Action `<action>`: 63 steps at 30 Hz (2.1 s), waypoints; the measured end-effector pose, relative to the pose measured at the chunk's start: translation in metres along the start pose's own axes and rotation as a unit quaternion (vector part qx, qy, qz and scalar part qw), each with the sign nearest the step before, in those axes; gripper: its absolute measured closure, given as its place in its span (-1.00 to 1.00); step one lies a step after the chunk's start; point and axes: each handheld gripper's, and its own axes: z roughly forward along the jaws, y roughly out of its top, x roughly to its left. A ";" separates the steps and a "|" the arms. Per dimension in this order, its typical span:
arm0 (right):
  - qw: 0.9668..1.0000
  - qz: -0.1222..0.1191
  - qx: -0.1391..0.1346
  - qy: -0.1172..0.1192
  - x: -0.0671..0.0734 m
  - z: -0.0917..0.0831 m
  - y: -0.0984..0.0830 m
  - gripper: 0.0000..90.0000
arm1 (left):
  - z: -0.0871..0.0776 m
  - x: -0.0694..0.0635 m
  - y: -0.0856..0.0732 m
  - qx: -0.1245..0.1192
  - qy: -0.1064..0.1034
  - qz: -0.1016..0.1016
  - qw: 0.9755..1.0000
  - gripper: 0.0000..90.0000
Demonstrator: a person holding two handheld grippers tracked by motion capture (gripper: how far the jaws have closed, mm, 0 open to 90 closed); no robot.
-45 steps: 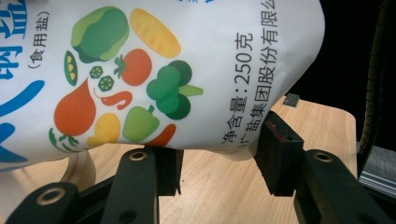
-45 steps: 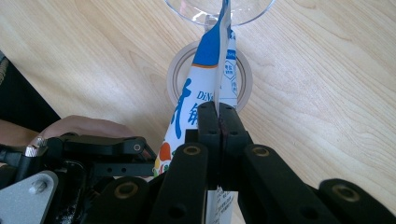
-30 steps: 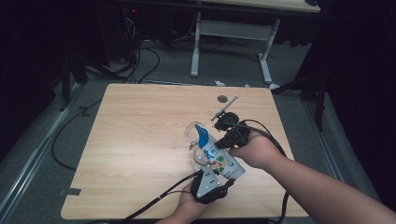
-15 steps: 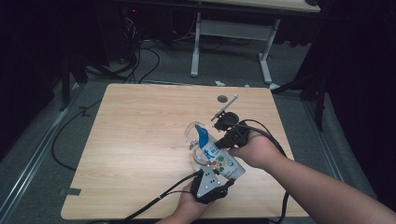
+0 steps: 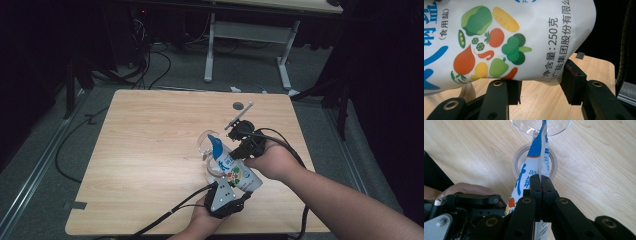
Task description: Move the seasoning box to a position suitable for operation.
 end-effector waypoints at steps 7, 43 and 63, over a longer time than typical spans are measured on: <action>1.000 -0.002 -0.001 0.000 0.000 0.000 0.000 1.00 | 0.000 0.000 0.001 -0.001 0.000 0.000 1.000 0.23; 1.000 -0.008 -0.001 -0.006 0.002 -0.001 0.005 1.00 | 0.001 0.001 0.005 -0.006 0.003 -0.002 1.000 0.22; 1.000 -0.015 -0.002 -0.007 0.002 0.000 0.006 1.00 | 0.002 0.000 0.005 -0.008 0.004 -0.006 1.000 0.21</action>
